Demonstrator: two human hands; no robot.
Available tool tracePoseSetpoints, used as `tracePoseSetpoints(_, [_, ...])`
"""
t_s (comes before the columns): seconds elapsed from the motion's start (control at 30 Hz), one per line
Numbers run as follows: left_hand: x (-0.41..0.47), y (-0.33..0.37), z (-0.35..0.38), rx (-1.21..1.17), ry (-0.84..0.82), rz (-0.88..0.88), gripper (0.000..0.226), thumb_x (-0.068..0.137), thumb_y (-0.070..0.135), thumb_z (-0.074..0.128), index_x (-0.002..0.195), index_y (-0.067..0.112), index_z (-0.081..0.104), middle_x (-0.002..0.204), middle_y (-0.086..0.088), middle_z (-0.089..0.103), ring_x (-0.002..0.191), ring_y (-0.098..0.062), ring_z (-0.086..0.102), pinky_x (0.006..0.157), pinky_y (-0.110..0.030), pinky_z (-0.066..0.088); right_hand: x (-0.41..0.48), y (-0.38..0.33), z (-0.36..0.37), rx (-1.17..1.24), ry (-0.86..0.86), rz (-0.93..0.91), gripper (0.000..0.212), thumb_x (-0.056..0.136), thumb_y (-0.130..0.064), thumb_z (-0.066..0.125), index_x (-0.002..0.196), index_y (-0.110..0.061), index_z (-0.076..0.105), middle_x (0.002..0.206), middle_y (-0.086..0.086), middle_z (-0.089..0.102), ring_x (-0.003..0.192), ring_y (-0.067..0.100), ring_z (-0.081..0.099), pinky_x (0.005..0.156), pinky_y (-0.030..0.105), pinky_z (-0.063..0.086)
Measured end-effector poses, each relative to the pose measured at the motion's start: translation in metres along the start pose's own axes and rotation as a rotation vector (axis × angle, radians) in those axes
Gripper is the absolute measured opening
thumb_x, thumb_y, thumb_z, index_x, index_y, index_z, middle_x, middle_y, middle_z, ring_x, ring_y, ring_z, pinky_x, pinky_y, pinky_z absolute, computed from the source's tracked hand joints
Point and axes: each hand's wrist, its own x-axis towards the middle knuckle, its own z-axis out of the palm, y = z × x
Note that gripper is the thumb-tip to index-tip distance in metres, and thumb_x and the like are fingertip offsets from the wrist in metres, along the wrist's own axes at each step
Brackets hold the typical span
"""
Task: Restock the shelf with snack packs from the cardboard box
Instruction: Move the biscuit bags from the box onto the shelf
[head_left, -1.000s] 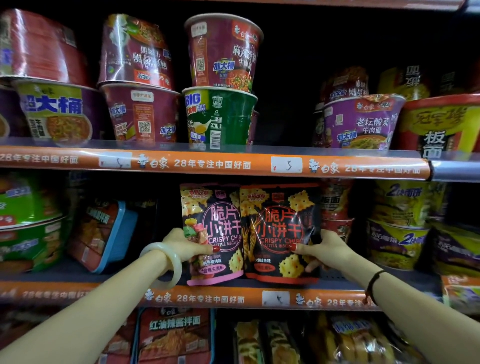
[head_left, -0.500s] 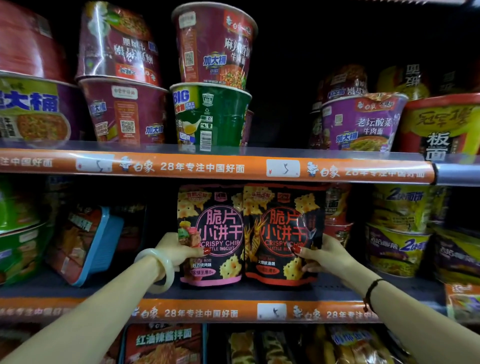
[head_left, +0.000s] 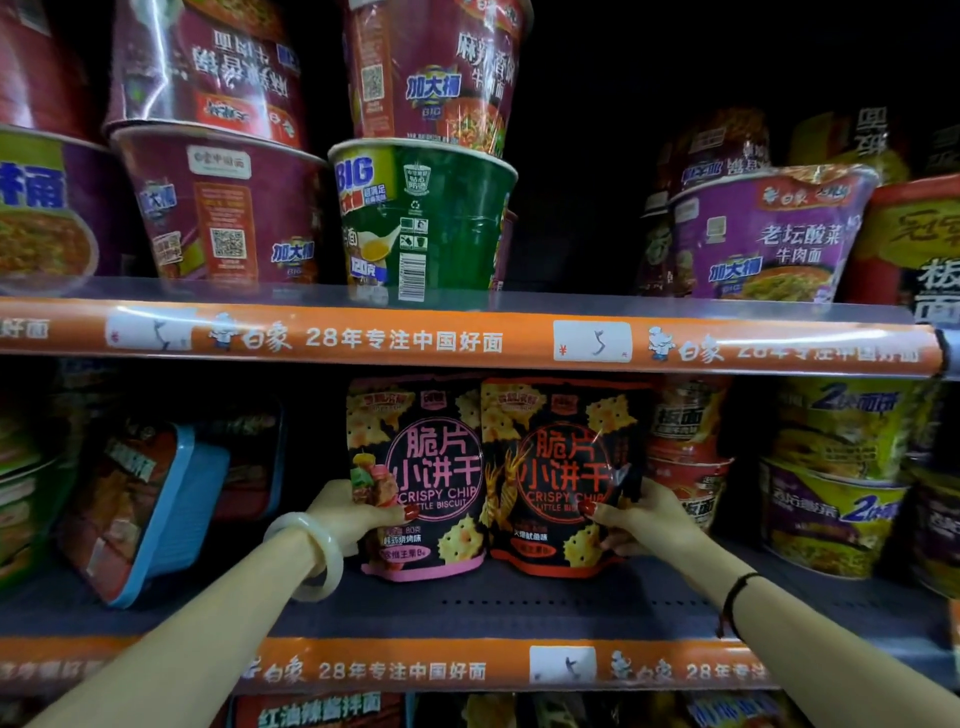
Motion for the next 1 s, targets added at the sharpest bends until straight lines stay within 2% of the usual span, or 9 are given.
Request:
tracePoseSetpoints(0.07, [0.0,0.0,0.001,-0.017,-0.025,-0.02,0.021,0.078,0.004,0.072,0.094,0.013,0.062,0.095,-0.005,0.067,0.097,-0.021,0.058,0.082,-0.032,0.046,-0.002,-0.001,0.0,-0.029,0.0,-0.001,0.039,0.082,-0.012,0.072,0.113,-0.007,0.049,0.078,0.007,0.069,0.043,0.011,0.063,0.044,0.022,0.05])
tracePoseSetpoints(0.17, [0.0,-0.001,-0.001,-0.005,-0.026,-0.042,0.028,0.076,0.01,0.075,0.1,0.015,0.061,0.106,-0.005,0.065,0.107,-0.021,0.054,0.091,-0.037,0.038,-0.009,-0.004,-0.002,-0.076,-0.001,-0.004,0.038,0.082,-0.016,0.072,0.113,-0.012,0.05,0.083,0.005,0.07,0.047,0.012,0.063,0.046,0.023,0.045])
tracePoseSetpoints(0.27, [-0.003,-0.002,-0.004,0.04,0.006,-0.045,0.048,0.072,0.018,0.079,0.115,0.012,0.059,0.117,-0.005,0.063,0.119,-0.024,0.052,0.092,-0.039,0.041,-0.013,-0.004,-0.004,-0.094,0.003,-0.01,0.035,0.082,-0.017,0.072,0.11,-0.013,0.051,0.082,0.005,0.07,0.043,0.011,0.061,0.04,0.02,0.041])
tracePoseSetpoints(0.43, [-0.014,0.0,-0.003,0.06,0.056,-0.028,0.048,0.074,0.016,0.078,0.116,0.007,0.058,0.119,-0.008,0.061,0.116,-0.026,0.053,0.085,-0.038,0.046,-0.018,-0.005,-0.009,-0.208,0.042,-0.044,0.024,0.084,-0.021,0.07,0.097,-0.008,0.055,0.075,0.005,0.069,0.038,0.012,0.06,0.034,0.019,0.036])
tracePoseSetpoints(0.53, [-0.027,0.003,-0.003,0.106,0.085,0.002,0.018,0.077,0.014,0.075,0.086,0.008,0.061,0.104,-0.009,0.061,0.105,-0.026,0.055,0.084,-0.039,0.048,-0.026,-0.007,-0.014,-0.39,0.081,-0.085,0.03,0.085,-0.03,0.069,0.089,0.0,0.066,0.073,0.008,0.071,0.037,0.013,0.058,0.038,0.023,0.04])
tracePoseSetpoints(0.6, [-0.037,0.004,-0.006,0.18,0.114,0.024,0.023,0.078,0.014,0.075,0.068,0.008,0.054,0.089,-0.011,0.061,0.089,-0.024,0.056,0.082,-0.041,0.049,-0.034,-0.011,-0.017,-0.476,0.121,-0.103,0.034,0.085,-0.032,0.069,0.078,0.002,0.069,0.056,0.008,0.064,0.036,0.012,0.056,0.04,0.021,0.04])
tracePoseSetpoints(0.67, [-0.045,0.005,-0.012,0.263,0.146,0.043,0.024,0.078,0.014,0.074,0.068,0.007,0.053,0.081,-0.013,0.058,0.077,-0.024,0.054,0.078,-0.039,0.049,-0.043,-0.018,-0.019,-0.528,0.131,-0.112,0.037,0.085,-0.031,0.068,0.058,-0.007,0.06,0.039,0.001,0.055,0.035,0.011,0.053,0.038,0.019,0.039])
tracePoseSetpoints(0.87, [-0.083,0.01,-0.028,0.41,0.105,0.041,0.022,0.085,0.02,0.068,0.091,0.0,0.069,0.086,-0.013,0.069,0.074,-0.023,0.063,0.063,-0.03,0.05,-0.068,-0.054,0.002,-0.659,-0.103,-0.133,0.027,0.088,-0.024,0.065,0.068,-0.007,0.06,0.058,0.01,0.064,0.033,0.006,0.054,0.032,0.014,0.037])
tracePoseSetpoints(1.0, [-0.113,0.01,-0.041,0.519,-0.004,-0.027,0.022,0.088,0.025,0.063,0.09,0.004,0.069,0.084,-0.011,0.073,0.069,-0.019,0.067,0.061,-0.027,0.052,-0.079,-0.077,0.036,-0.659,-0.287,-0.211,0.024,0.088,-0.025,0.066,0.076,-0.004,0.063,0.065,0.014,0.067,0.045,0.013,0.058,0.039,0.018,0.043])
